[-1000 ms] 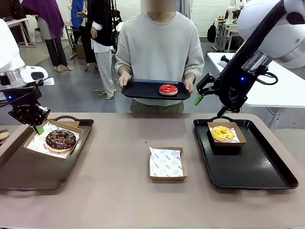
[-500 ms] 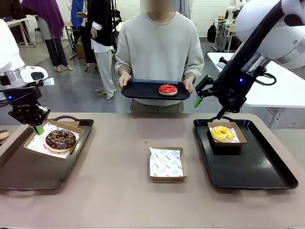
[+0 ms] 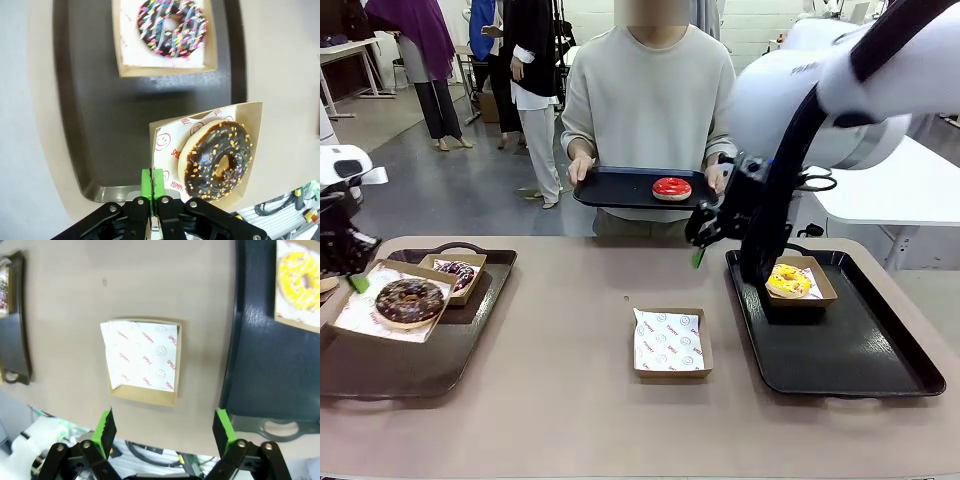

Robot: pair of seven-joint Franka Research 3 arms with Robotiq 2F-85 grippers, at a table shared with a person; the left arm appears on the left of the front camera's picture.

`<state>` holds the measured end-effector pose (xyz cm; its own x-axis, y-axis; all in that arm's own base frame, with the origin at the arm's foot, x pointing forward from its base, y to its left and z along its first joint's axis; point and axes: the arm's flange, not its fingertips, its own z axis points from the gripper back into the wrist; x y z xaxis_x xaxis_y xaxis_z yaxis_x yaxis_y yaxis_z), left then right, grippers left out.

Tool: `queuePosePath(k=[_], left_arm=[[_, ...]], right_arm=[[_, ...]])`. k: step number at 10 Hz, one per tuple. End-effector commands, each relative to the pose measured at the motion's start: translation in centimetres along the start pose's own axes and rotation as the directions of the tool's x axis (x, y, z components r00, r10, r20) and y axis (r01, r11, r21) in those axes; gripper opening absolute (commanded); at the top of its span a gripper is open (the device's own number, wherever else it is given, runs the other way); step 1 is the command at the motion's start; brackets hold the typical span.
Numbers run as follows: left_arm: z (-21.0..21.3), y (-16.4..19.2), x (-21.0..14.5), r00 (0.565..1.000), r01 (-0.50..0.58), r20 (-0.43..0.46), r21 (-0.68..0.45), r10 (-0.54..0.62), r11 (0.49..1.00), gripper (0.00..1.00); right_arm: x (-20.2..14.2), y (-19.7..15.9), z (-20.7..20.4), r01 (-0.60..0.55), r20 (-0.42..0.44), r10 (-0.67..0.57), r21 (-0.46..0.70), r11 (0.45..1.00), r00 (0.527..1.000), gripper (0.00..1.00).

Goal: Individually package the donuts and arrange them on the tray.
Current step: Place the picked Paper togo box on the Handle tray while simultaneously picking up another Paper togo box from the table with the other hand.

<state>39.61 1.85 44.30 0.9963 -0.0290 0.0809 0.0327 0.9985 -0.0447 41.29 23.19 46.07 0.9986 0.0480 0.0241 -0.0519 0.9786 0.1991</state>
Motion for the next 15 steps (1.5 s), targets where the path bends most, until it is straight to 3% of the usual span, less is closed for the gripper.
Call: queuePosePath(k=[1,6,8,9,15], left_arm=[[-1.5,1.8,-1.0,1.000,-0.010,0.008,0.020,0.010,1.000,0.01],[-3.8,4.1,-1.4,0.999,-0.031,-0.013,-0.006,0.031,0.999,0.01],[-4.0,3.8,-1.9,0.999,-0.033,-0.026,-0.004,0.033,0.999,0.01],[-3.6,3.7,-1.4,0.998,-0.055,-0.032,-0.001,0.055,0.998,0.01],[-3.7,3.0,-0.4,0.996,-0.067,-0.067,-0.033,0.065,0.997,0.01]], right_arm=[[0.5,1.4,-2.2,0.030,0.020,-0.029,-0.079,0.996,0.999,1.00],[-0.4,2.7,-8.1,0.109,0.011,-0.109,-0.153,0.982,0.994,1.00],[-0.3,2.6,-8.0,0.174,0.032,-0.173,-0.045,0.984,0.984,1.00],[-0.4,2.4,-7.8,0.095,-0.019,-0.098,-0.135,0.986,0.995,1.00],[-0.5,1.7,-9.5,0.147,-0.031,-0.152,-0.130,0.981,0.988,1.00]])
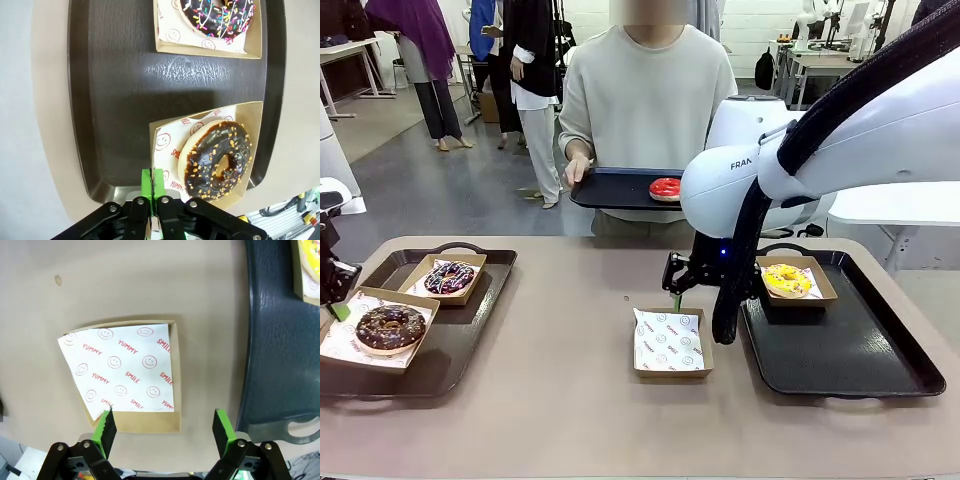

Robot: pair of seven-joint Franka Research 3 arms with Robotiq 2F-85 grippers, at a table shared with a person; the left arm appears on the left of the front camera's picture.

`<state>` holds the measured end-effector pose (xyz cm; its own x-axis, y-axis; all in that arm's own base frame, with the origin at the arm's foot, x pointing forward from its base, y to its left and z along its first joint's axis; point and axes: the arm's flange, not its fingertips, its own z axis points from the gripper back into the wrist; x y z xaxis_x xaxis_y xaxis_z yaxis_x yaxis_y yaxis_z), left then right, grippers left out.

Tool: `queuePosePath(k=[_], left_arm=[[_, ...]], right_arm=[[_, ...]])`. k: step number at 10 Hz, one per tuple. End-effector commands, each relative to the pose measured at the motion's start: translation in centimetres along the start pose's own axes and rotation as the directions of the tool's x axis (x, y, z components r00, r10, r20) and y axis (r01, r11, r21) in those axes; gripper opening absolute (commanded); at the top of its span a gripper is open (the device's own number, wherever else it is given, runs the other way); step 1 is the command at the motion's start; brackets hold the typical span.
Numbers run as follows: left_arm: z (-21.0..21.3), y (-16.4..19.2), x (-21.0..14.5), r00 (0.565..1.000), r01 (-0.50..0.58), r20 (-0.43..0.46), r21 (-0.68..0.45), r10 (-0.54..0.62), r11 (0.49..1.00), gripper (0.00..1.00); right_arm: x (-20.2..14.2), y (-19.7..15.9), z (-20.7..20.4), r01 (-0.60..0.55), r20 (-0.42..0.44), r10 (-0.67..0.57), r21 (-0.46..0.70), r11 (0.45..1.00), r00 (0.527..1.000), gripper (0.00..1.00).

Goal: Individually package the donuts and arrange them on the tray.
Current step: Place the picked Paper togo box on the Handle tray while simultaneously picking up another Paper togo box from the table with the other hand.

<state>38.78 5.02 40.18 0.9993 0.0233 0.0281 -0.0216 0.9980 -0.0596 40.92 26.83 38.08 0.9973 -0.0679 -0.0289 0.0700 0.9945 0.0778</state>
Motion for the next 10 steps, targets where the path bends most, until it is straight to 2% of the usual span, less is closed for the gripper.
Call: queuePosePath(k=[1,6,10], left_arm=[[0.2,-0.6,1.1,0.999,-0.024,-0.021,-0.029,0.024,0.999,0.01],[-0.8,-1.9,1.7,0.998,-0.046,-0.039,-0.028,0.044,0.999,0.01],[-1.9,-2.4,2.1,0.997,-0.043,-0.058,-0.028,0.042,0.999,0.01]], right_arm=[[-0.1,-0.5,-1.5,0.029,-0.007,-0.029,-0.007,1.000,1.000,1.00],[0.5,0.4,-4.5,-0.002,-0.041,0.001,-0.036,0.999,0.999,1.00],[0.7,0.1,-5.4,-0.034,-0.051,0.032,-0.040,0.999,0.998,1.00]])
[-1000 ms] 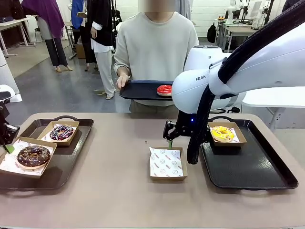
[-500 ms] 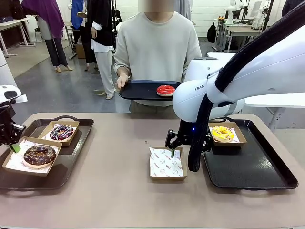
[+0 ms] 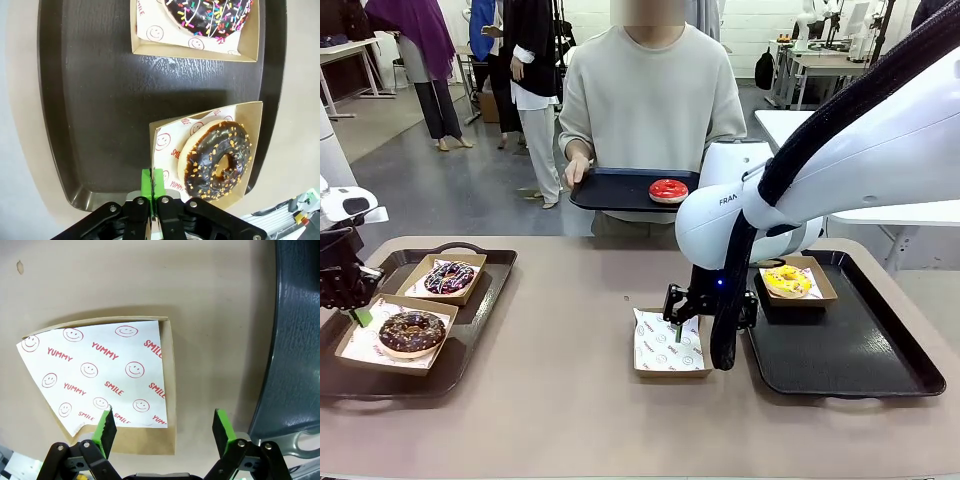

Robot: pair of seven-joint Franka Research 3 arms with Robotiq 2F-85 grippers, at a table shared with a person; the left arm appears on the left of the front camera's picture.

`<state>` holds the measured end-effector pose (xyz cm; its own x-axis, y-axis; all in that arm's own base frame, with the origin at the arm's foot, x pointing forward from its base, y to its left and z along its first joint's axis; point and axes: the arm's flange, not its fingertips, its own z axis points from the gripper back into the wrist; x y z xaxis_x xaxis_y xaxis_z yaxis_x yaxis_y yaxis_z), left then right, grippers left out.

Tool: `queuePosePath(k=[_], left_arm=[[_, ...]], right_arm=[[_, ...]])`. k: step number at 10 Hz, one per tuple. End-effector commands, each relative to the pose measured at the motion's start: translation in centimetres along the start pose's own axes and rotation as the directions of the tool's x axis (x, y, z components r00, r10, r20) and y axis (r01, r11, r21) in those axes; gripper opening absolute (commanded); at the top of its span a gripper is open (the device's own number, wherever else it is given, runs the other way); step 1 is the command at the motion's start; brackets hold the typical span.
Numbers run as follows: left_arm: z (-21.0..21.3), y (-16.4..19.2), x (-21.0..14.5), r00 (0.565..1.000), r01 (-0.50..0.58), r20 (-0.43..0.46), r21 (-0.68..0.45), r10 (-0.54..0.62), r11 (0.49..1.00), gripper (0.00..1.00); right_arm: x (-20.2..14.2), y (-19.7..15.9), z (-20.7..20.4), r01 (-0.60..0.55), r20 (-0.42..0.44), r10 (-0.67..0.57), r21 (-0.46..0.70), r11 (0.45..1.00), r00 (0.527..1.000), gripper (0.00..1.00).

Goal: Individually package the donuts and arrange them on the tray.
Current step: Place the picked Paper togo box on the Handle tray while simultaneously picking up another Paper togo box from the table with the other hand.

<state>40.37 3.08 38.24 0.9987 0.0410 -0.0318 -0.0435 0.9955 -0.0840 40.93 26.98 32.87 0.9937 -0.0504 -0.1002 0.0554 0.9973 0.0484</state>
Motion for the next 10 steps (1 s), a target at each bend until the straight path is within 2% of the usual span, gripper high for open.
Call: queuePosePath(k=[1,7,10], left_arm=[[0.0,-0.6,0.7,1.000,-0.021,-0.002,-0.004,0.021,1.000,0.01],[-1.3,-0.8,1.8,0.999,-0.032,-0.025,-0.002,0.032,0.999,0.01],[-1.6,-0.9,2.0,0.999,-0.042,-0.009,0.030,0.042,0.999,0.01]], right_arm=[[0.7,0.2,-0.1,-0.030,0.022,0.030,-0.011,0.999,0.999,1.00],[1.5,0.4,-0.8,-0.066,0.005,0.066,-0.017,0.998,0.998,1.00],[1.5,0.5,-0.9,-0.072,0.005,0.073,-0.022,0.997,0.997,1.00]])
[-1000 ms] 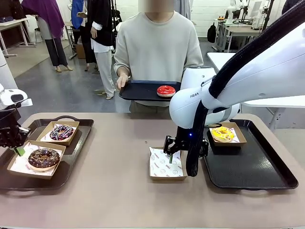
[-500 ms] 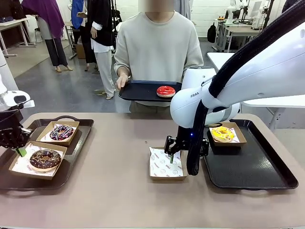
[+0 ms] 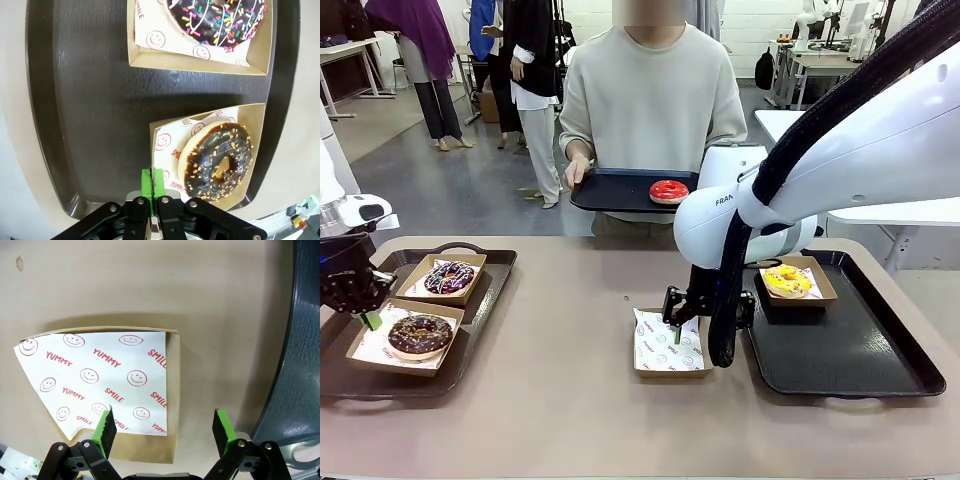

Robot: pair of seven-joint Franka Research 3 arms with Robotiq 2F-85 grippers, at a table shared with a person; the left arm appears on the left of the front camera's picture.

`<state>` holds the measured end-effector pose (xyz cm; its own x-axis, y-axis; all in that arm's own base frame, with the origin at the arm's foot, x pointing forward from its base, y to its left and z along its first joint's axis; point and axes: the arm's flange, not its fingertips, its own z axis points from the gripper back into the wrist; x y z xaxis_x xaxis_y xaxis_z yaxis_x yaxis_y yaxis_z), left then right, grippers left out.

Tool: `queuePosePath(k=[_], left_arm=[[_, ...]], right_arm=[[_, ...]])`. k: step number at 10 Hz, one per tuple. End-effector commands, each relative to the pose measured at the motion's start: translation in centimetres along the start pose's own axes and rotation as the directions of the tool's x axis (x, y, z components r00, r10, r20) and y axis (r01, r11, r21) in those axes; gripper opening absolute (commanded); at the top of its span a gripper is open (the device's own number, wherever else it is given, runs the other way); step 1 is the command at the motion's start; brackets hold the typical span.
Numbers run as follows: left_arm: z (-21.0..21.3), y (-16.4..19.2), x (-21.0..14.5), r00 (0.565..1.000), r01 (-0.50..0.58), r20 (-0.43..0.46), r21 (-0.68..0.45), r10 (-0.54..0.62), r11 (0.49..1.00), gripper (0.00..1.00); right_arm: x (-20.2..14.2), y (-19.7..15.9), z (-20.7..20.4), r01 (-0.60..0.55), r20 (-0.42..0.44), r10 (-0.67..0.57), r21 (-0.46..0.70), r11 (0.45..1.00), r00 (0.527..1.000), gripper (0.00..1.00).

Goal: Individually package the donuts and arrange them on the tray.
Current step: Place the picked Paper togo box on the Handle tray while simultaneously picking up another Paper togo box from the table with the other hand.

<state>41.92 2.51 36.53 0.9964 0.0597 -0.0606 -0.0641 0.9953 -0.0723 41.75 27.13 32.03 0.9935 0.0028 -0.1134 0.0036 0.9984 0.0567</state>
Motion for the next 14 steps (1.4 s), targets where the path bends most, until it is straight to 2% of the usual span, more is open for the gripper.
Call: queuePosePath(k=[1,5,7,8,9,10,11,12,14], left_arm=[[0.05,-0.35,0.37,1.000,-0.022,0.023,0.030,0.021,0.999,0.01],[-0.27,-0.95,0.08,0.998,-0.031,0.066,0.109,0.024,0.994,0.01],[-0.27,-1.00,0.07,0.997,-0.035,0.072,0.107,0.028,0.994,0.01],[-0.32,-1.04,0.09,0.997,-0.030,0.068,0.106,0.023,0.994,0.01],[-0.36,-1.06,0.12,0.998,-0.026,0.064,0.104,0.019,0.994,0.01],[-0.33,-1.09,0.12,0.998,-0.022,0.059,0.101,0.016,0.995,0.01],[-0.20,-1.07,0.04,0.998,-0.020,0.060,0.099,0.015,0.995,0.01],[-0.04,-1.02,-0.02,0.998,-0.022,0.063,0.095,0.016,0.995,0.01],[0.11,-0.99,-0.08,0.998,-0.025,0.060,0.089,0.020,0.996,0.30]], right_arm=[[0.68,0.36,-0.21,-0.021,0.019,0.021,-0.025,0.999,1.000,1.00],[0.75,0.30,-0.41,-0.025,0.017,0.025,-0.024,0.999,1.000,1.00],[0.77,0.28,-0.45,-0.030,0.016,0.030,-0.021,0.999,0.999,1.00],[0.78,0.28,-0.48,-0.036,0.016,0.036,-0.019,0.999,0.999,0.93],[0.78,0.28,-0.54,-0.043,0.019,0.043,-0.018,0.999,0.999,0.60],[0.75,0.32,-0.56,-0.049,0.019,0.050,-0.020,0.999,0.999,0.34],[0.73,0.35,-0.54,-0.048,0.021,0.049,-0.020,0.999,0.999,0.01],[0.73,0.38,-0.54,-0.047,0.022,0.048,-0.019,0.999,0.999,0.00],[0.73,0.46,-0.58,-0.045,0.019,0.045,-0.022,0.999,0.999,0.00]])
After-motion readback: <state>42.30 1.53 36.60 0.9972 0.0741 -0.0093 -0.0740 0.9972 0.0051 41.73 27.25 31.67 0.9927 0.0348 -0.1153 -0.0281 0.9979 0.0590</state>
